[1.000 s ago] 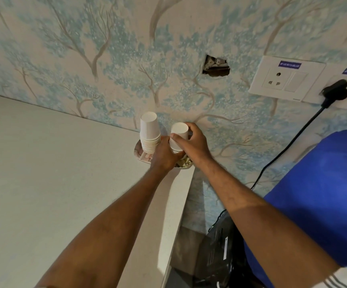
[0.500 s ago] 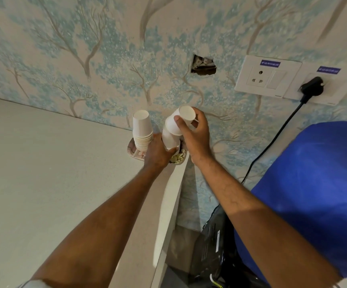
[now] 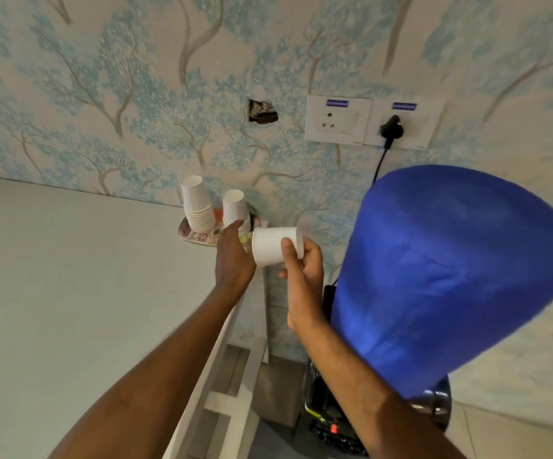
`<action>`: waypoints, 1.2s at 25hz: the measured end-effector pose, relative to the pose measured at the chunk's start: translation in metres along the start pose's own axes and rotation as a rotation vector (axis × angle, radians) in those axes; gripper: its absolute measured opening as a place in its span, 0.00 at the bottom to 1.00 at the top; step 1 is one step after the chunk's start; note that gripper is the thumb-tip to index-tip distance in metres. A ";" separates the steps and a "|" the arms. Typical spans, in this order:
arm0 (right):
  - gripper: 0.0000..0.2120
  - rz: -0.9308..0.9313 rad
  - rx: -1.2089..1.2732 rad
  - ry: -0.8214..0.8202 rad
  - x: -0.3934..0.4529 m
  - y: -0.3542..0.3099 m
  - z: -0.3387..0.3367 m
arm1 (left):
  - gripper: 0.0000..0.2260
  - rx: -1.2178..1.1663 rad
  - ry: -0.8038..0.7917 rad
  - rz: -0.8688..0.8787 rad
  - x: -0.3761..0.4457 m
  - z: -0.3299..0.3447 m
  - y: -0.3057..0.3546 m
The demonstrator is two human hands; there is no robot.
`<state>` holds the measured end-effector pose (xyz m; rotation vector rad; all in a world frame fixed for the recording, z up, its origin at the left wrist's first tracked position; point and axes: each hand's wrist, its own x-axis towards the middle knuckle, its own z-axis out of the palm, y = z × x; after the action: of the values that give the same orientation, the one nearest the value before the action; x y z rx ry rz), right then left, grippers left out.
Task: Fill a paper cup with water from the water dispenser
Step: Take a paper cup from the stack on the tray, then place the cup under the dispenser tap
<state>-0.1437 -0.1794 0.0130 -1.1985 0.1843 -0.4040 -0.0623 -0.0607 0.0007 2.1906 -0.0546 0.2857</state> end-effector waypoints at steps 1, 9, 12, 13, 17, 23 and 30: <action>0.29 0.024 0.005 -0.005 -0.018 0.005 -0.013 | 0.28 0.000 -0.001 -0.017 -0.015 0.004 0.000; 0.36 0.320 0.112 0.057 -0.152 0.022 -0.191 | 0.21 -0.008 -0.034 -0.052 -0.160 0.073 0.006; 0.34 0.478 0.158 -0.012 -0.185 0.034 -0.252 | 0.20 0.005 -0.078 -0.091 -0.200 0.097 0.000; 0.31 0.533 0.189 -0.037 -0.195 0.037 -0.268 | 0.20 0.008 -0.091 -0.102 -0.213 0.105 -0.002; 0.38 0.722 0.298 -0.101 -0.224 0.051 -0.318 | 0.19 0.004 -0.148 -0.140 -0.258 0.129 -0.011; 0.43 0.814 0.291 -0.159 -0.243 0.071 -0.356 | 0.18 0.066 -0.235 -0.163 -0.293 0.148 -0.032; 0.37 0.781 -0.188 -0.023 -0.246 0.113 -0.358 | 0.19 0.100 -0.312 -0.144 -0.292 0.161 -0.060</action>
<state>-0.4697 -0.3569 -0.2383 -1.2138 0.6532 0.3172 -0.3080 -0.1728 -0.2044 2.3073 -0.0564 -0.1384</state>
